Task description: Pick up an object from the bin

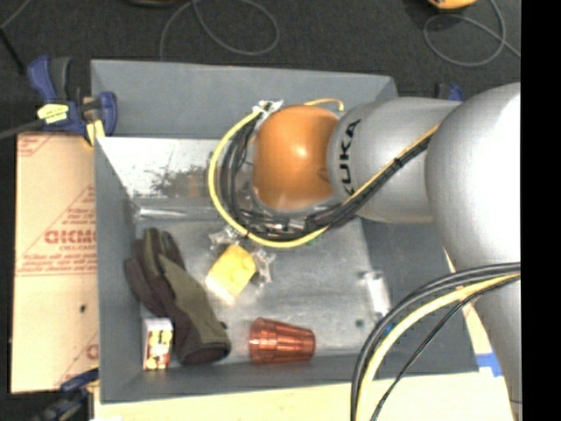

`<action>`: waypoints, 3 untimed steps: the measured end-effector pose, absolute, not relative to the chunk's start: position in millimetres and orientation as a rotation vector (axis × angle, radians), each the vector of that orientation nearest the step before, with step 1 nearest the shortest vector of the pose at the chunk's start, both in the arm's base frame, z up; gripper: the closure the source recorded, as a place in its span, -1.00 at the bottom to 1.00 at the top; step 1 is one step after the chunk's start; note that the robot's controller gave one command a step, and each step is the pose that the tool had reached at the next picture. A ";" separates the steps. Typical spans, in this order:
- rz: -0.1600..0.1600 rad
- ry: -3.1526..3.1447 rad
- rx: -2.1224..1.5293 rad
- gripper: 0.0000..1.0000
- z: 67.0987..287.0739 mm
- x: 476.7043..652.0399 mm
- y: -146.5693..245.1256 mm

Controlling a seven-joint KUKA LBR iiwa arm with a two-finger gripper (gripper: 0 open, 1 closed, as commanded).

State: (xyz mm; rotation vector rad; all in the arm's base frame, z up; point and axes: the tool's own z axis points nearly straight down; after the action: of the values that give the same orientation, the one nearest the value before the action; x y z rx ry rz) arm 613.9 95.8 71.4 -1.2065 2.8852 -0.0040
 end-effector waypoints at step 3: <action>-0.005 2.886 -1.205 1.00 98.9 613.3 95.9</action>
Offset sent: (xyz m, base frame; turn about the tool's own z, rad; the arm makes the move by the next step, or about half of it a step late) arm -0.0001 0.0000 0.0023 0.0000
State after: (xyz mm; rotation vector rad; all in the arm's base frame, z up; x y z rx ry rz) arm 613.3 95.9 98.9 -1.2051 2.8860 -0.0046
